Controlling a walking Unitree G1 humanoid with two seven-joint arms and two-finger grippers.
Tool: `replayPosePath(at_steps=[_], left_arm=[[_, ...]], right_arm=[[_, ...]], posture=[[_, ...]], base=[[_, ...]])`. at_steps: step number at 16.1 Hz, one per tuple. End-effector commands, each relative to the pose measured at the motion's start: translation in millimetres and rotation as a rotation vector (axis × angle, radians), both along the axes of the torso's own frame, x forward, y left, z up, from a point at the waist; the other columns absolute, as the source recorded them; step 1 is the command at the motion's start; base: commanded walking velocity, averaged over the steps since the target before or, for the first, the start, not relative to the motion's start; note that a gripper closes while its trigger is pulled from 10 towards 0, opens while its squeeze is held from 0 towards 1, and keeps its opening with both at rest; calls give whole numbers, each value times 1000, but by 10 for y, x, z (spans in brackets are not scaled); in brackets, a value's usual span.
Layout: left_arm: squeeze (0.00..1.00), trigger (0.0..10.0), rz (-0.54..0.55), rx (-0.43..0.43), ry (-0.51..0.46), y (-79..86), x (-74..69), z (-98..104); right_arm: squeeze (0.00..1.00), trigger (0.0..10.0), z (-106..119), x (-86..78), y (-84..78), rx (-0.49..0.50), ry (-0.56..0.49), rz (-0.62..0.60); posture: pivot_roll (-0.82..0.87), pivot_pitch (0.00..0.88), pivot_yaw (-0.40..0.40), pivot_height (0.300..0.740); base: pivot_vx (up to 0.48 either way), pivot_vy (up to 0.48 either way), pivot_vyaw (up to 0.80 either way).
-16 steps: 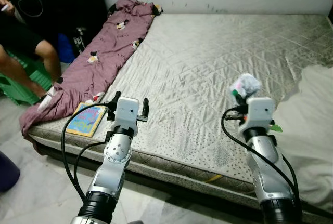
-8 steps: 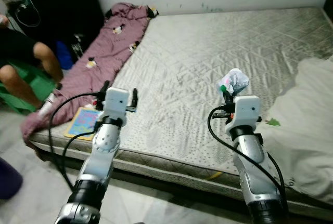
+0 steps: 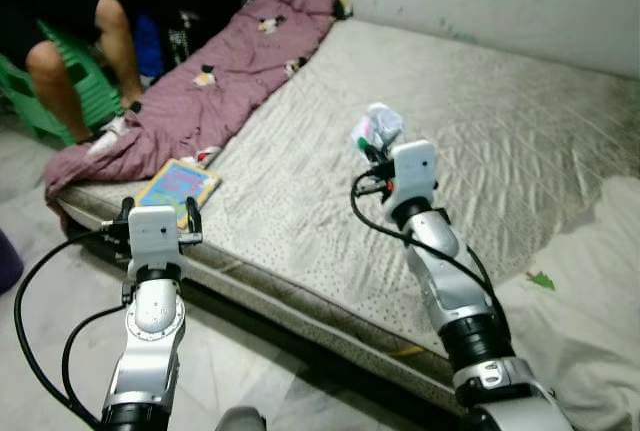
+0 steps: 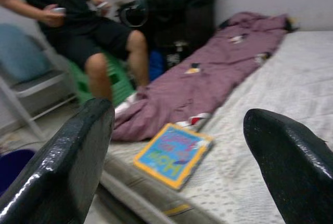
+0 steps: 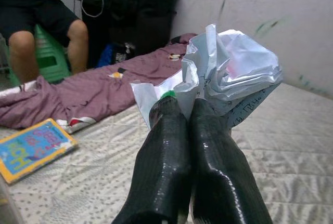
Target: Clean up the room
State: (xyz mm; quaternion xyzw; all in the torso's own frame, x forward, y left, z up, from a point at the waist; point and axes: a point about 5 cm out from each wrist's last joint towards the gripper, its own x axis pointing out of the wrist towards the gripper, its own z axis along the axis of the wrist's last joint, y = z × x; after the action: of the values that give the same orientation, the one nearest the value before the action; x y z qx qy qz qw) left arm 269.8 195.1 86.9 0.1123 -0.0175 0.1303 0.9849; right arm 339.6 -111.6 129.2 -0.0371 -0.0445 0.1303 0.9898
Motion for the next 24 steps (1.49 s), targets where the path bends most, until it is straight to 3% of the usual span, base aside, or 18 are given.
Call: replayPosePath(at_steps=[1, 4, 7, 9, 13, 18, 24], left_arm=[[0, 10000, -19, 8, -3, -77, 19, 20], [0, 10000, -31, -21, -19, -70, 31, 90], [0, 10000, -51, 11, -33, -59, 84, 188], [0, 10000, -100, -26, -20, -27, 158, 210], [0, 10000, -161, -53, -13, -253, 306, 202], [0, 10000, -160, -113, -12, -250, 305, 207], [0, 10000, -183, -178, 4, -309, 255, 157]], right_arm=[[0, 10000, -24, 18, -96, -2, -1, -11], [0, 10000, -137, -51, -153, -10, 16, -28], [0, 10000, -177, -102, -227, 17, 17, -93], [0, 10000, -205, -145, -282, 50, 14, -164], [0, 10000, -143, -151, -338, 24, -7, -150], [0, 10000, -202, -174, -199, 42, 45, -104], [0, 10000, -267, -202, -237, 74, 84, -119]], posture=[[99, 0, -35, 740], [88, 0, -5, 740], [49, 0, 56, 740], [-11, 0, 92, 740], [-49, 0, 71, 740], [-15, 0, 37, 740], [2, 0, 36, 740]], base=[[0, 0, 0], [0, 0, 0], [0, 0, 0], [0, 0, 0], [0, 0, 0], [0, 0, -480], [0, 0, -800]])
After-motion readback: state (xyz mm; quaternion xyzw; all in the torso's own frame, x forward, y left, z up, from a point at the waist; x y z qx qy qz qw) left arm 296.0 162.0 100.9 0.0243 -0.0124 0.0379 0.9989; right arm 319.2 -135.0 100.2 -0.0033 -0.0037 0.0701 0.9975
